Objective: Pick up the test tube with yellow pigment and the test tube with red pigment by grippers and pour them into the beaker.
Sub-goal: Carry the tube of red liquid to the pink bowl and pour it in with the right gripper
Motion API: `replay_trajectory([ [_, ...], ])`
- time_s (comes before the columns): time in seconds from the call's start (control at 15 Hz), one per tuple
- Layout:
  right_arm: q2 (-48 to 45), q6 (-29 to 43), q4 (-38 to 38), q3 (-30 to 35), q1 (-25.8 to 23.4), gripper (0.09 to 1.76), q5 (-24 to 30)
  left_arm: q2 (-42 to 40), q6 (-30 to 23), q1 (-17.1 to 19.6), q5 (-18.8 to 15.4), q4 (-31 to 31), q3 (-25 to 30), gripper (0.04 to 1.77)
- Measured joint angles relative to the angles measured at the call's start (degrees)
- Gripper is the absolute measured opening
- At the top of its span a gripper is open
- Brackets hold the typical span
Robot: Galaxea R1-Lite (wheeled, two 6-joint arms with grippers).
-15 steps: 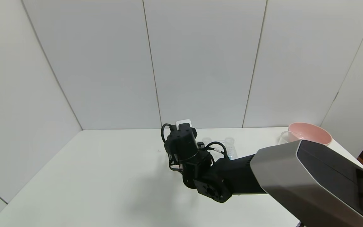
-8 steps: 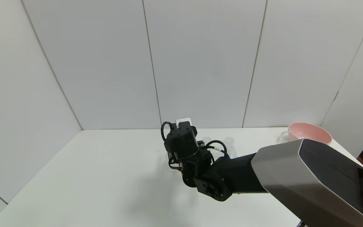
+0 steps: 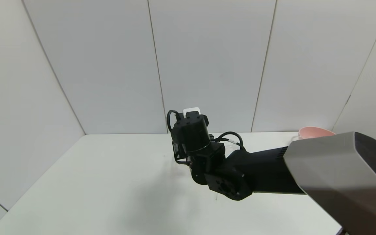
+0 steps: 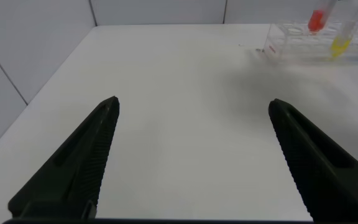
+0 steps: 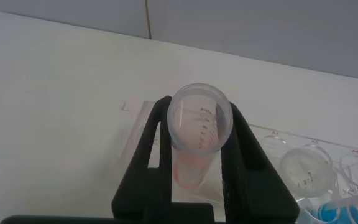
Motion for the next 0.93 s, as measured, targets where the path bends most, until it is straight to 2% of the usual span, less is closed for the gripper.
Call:
replay_trajectory([
  [0.53,-5.95,-0.16,2.08,2.1,1.05,0.51,0.33,0.0,-0.02,0.0,0.0,0.0,0.0,1.72],
  [0.93,-12.84,-0.16,1.26,12.06,3.8,0.51,1.87,0.0,-0.02,0.0,0.0,0.0,0.0,1.72],
])
